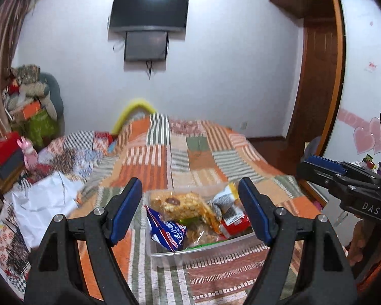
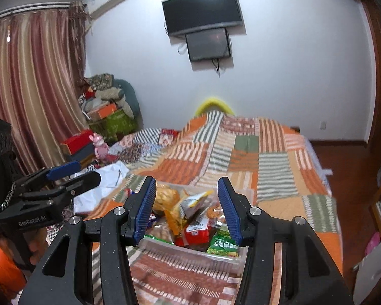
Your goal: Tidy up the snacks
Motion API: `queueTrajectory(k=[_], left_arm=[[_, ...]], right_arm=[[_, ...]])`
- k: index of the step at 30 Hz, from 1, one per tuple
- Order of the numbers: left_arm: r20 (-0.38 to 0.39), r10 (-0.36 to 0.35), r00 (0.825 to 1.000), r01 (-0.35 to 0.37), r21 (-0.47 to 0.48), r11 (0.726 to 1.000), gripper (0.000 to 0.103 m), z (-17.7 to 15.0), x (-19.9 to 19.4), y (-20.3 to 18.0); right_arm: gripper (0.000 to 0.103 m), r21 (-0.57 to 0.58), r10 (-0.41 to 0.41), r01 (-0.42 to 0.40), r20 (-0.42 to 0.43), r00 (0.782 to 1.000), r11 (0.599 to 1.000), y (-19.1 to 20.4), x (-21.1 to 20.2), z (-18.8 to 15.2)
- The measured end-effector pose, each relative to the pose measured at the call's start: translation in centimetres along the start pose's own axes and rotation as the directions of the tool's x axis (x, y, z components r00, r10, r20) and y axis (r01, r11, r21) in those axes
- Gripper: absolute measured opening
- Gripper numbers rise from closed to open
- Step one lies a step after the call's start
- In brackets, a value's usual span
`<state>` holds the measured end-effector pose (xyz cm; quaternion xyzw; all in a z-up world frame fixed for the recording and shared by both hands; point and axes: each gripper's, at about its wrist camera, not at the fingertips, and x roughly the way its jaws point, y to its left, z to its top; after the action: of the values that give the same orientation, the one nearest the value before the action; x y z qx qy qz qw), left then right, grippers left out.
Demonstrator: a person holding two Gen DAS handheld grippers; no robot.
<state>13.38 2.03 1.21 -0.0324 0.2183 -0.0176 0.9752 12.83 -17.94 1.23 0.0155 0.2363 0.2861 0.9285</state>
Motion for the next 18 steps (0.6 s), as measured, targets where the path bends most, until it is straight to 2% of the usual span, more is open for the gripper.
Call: queueTrajectory(k=[5,8,13,18], left_arm=[[0.083,0.022,0.996,-0.022,0.001,1.000,0.079,0.6,-3.3,-0.4],[0.103,0.018,0.995,-0.016,-0.018,1.000,0.087,0.7,-4.5,-0.3],[0.152,0.044,0.987,-0.044,-0.005,0.999,0.097,0.5,-6.2,-0.6],[0.184,0.056,0.981,-0.061,0.020,0.998,0.101,0.1,-7.2,-1.3]], right_arm=[[0.064,-0.014,-0.013,0.014,0.086,0.996,1.000,1.2,-3.0,0.6],[0.069,-0.021,-0.021,0.024,0.118,0.993,0.999,1.7,-3.9,0.8],[0.080,-0.021,-0.038,0.042,0.155,0.987,0.999,2.1,-4.7,0.7],[0.088,-0.011,-0.045,0.047,0.165,0.985,0.999,2.2,-4.8,0.2]])
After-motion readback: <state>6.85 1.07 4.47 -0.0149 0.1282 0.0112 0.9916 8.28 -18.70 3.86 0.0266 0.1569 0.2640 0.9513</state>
